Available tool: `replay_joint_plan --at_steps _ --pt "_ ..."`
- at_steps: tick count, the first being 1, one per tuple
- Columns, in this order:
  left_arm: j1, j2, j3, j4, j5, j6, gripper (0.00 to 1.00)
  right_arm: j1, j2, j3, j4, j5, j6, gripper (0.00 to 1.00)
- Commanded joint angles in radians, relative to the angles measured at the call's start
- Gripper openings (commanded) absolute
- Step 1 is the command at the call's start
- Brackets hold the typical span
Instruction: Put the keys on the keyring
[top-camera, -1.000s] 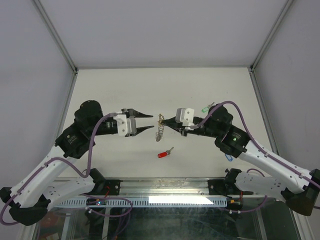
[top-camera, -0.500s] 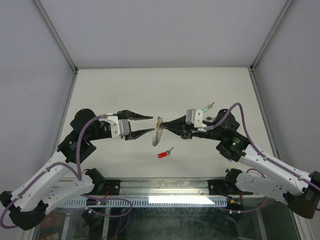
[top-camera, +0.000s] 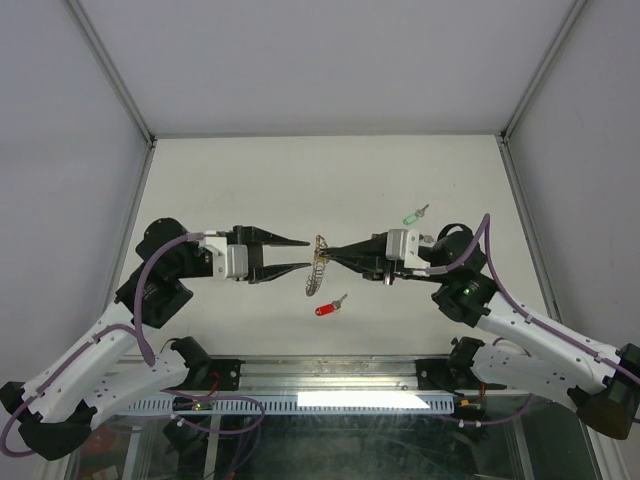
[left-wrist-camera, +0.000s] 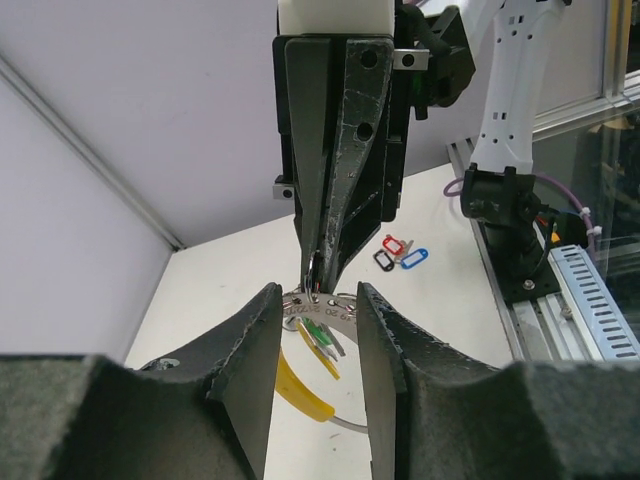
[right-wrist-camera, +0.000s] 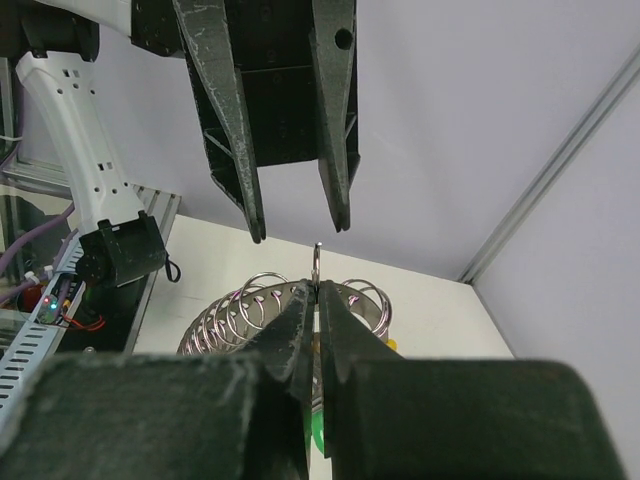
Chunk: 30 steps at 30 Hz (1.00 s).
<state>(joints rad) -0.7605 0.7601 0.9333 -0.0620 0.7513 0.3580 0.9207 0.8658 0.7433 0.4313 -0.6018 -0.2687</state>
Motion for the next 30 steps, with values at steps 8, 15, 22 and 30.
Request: replay_joint_plan --at_steps 8,15,22,30 --pt "-0.009 0.019 0.014 0.055 0.059 0.003 0.32 0.006 -0.026 0.044 0.068 -0.064 -0.074 0.0" --pt "-0.01 0.026 0.019 0.053 0.084 0.002 0.29 0.013 -0.039 0.052 0.037 -0.064 -0.162 0.0" --pt "-0.01 -0.027 0.003 0.056 0.058 0.004 0.32 0.022 -0.054 0.06 -0.001 -0.06 -0.344 0.0" --pt "-0.009 -0.059 -0.01 0.08 0.049 0.024 0.37 0.039 -0.052 0.114 -0.121 -0.024 -0.5 0.0"
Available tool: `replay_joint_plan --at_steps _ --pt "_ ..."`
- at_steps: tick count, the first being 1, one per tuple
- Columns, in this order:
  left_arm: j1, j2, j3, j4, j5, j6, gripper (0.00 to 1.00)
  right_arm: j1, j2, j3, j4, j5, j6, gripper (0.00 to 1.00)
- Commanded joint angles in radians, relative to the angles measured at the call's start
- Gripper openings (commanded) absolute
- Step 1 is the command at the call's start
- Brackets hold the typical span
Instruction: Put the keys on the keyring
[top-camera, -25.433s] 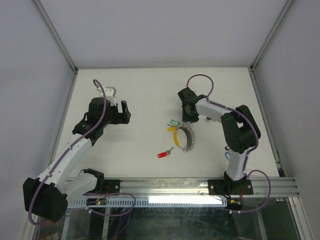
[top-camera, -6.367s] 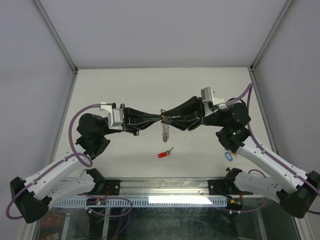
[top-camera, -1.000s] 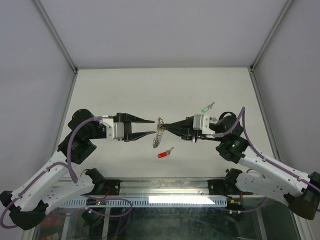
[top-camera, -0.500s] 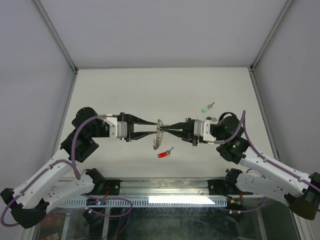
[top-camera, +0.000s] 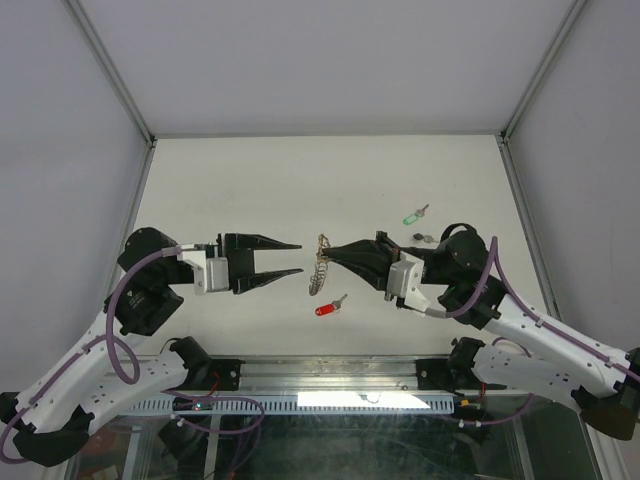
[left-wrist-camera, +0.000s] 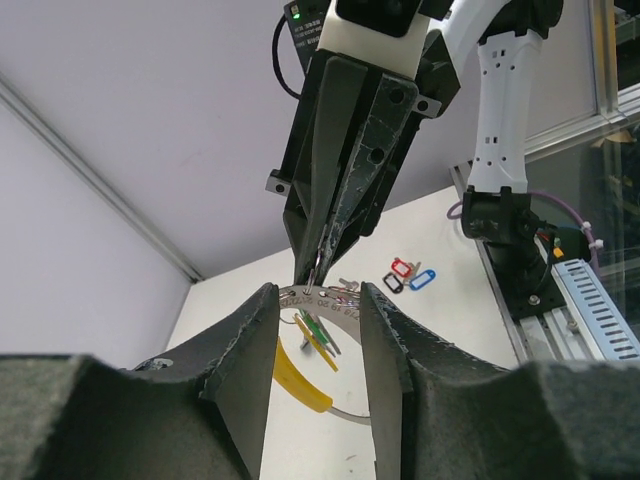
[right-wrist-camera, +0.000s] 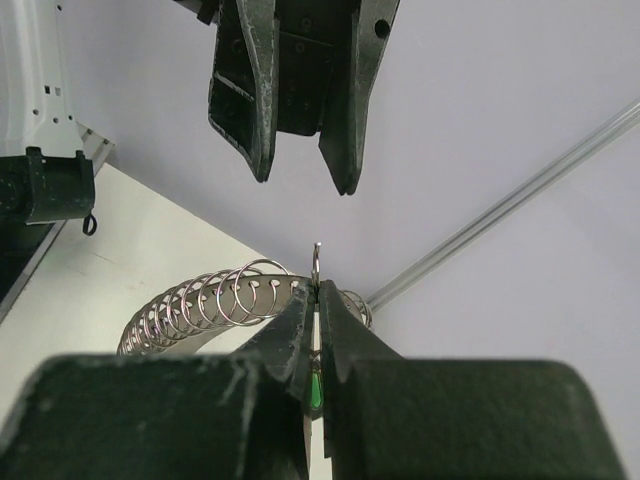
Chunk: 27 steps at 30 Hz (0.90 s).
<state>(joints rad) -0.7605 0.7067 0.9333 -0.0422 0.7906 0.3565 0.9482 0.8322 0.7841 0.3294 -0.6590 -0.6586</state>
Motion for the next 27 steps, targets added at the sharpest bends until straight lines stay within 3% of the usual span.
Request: replay_joint_plan --at_steps 1,7,16,27 --pt "-0.009 -0.005 -0.017 0.069 0.01 0.031 0.39 0.015 -0.017 0.079 -0.033 0.041 -0.124 0.0" --pt "-0.01 0.016 -0.027 0.073 -0.036 0.101 0.42 0.029 -0.005 0.104 -0.091 0.074 -0.179 0.0" --pt "-0.01 0.058 -0.002 0.063 -0.043 0.159 0.29 0.064 0.01 0.128 -0.133 0.097 -0.211 0.0" --pt "-0.01 0.062 0.008 0.031 -0.015 0.175 0.23 0.092 0.023 0.14 -0.138 0.122 -0.214 0.0"
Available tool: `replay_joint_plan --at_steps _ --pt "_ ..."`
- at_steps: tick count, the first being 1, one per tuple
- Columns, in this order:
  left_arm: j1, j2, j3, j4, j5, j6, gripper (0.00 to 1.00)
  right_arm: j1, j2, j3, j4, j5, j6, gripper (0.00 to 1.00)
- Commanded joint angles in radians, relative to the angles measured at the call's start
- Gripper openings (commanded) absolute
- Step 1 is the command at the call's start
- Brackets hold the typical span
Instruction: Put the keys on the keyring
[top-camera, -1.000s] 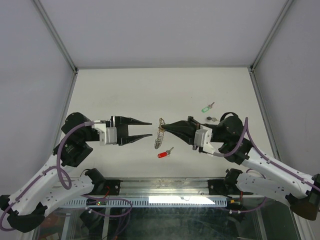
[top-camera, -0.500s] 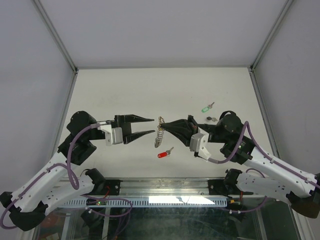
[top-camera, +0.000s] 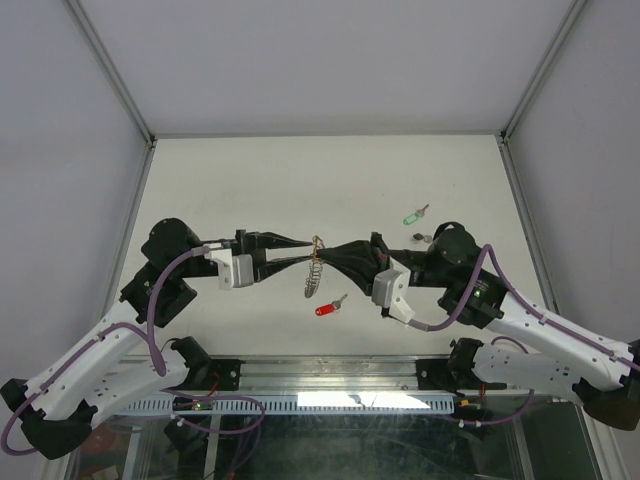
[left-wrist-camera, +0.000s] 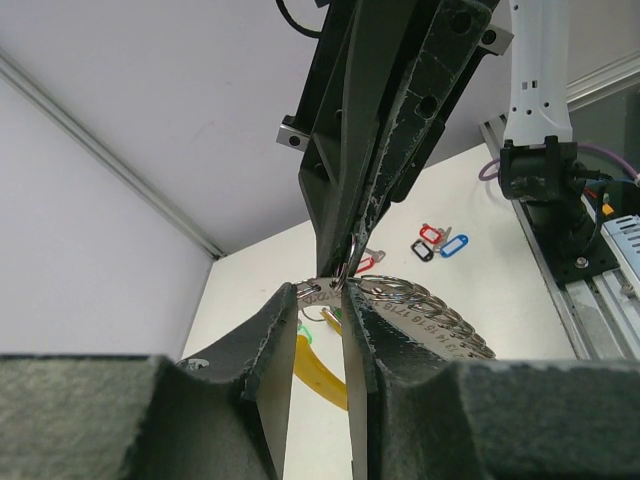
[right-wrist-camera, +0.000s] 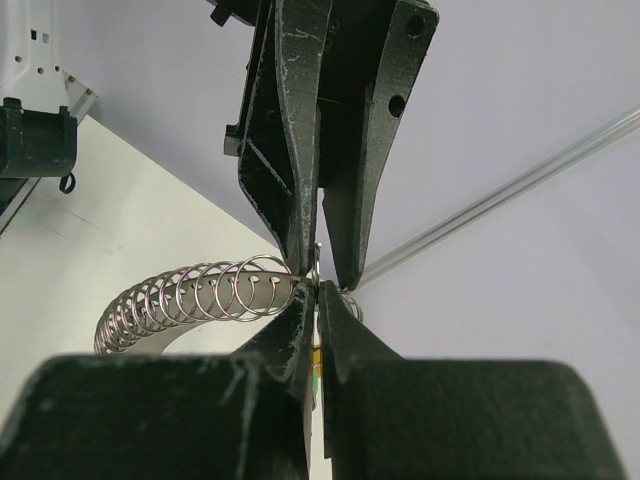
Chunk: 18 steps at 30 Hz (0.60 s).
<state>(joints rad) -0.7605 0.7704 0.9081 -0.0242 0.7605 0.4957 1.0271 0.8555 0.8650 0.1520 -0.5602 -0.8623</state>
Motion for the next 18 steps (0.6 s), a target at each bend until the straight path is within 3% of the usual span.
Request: replay_joint_plan --at_steps 1,18 --pt "-0.01 -0.002 0.034 0.012 0.017 0.036 0.23 0.015 0.001 0.061 0.037 0.025 -0.011 0.0" --pt "-0.01 0.0 0.039 0.012 0.045 0.039 0.18 0.03 0.024 0.091 -0.001 0.1 0.001 0.0"
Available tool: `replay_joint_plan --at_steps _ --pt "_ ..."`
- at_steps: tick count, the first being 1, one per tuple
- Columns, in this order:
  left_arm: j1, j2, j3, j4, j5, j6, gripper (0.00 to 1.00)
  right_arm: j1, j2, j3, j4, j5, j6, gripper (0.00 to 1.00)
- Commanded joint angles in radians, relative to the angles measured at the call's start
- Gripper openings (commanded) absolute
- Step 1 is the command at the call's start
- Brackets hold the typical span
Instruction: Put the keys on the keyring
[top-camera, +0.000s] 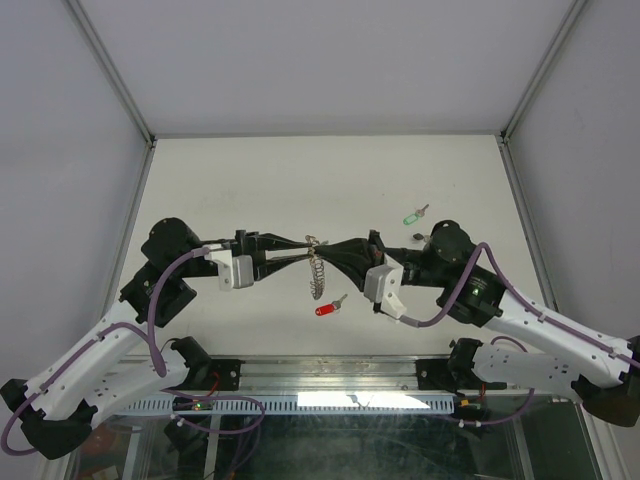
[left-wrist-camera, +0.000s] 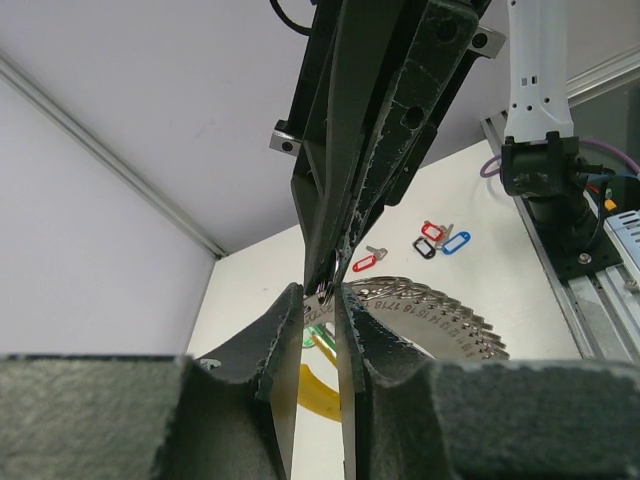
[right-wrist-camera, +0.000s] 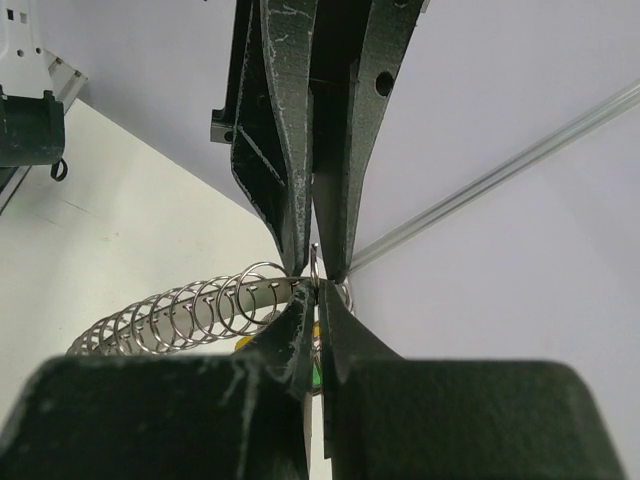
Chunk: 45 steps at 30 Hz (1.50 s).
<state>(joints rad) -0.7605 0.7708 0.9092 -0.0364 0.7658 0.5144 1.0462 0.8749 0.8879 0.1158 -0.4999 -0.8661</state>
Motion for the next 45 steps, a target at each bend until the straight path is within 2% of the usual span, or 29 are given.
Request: replay_joint_plan --at_steps 1,12,19,23,32,39,43,45 --pt "-0.01 0.001 0.039 0.023 0.04 0.021 0.18 0.011 0.006 0.072 0.031 0.046 0.009 0.0" --pt "-0.011 0.014 0.051 -0.018 0.027 0.044 0.11 0.014 0.007 0.093 0.013 0.04 0.036 0.0" --pt "-0.01 0.02 0.066 -0.047 0.021 0.062 0.0 0.017 0.018 0.117 -0.028 0.04 0.05 0.0" --pt "-0.01 0.018 0.075 -0.069 0.011 0.081 0.0 0.017 0.013 0.123 -0.041 0.036 0.058 0.01" --pt "-0.01 -0.003 0.07 -0.07 -0.015 0.091 0.0 0.018 -0.039 0.093 -0.072 0.063 0.068 0.26" --pt "-0.011 -0.002 0.067 -0.069 -0.027 0.089 0.0 0.017 -0.089 0.066 -0.101 0.108 0.097 0.31" --pt "-0.01 0.008 0.064 -0.07 -0.056 0.053 0.0 0.017 -0.115 0.054 -0.116 0.183 0.199 0.33" --pt "-0.011 0.024 0.06 -0.071 -0.08 0.02 0.0 0.018 -0.127 0.052 -0.132 0.261 0.301 0.35"
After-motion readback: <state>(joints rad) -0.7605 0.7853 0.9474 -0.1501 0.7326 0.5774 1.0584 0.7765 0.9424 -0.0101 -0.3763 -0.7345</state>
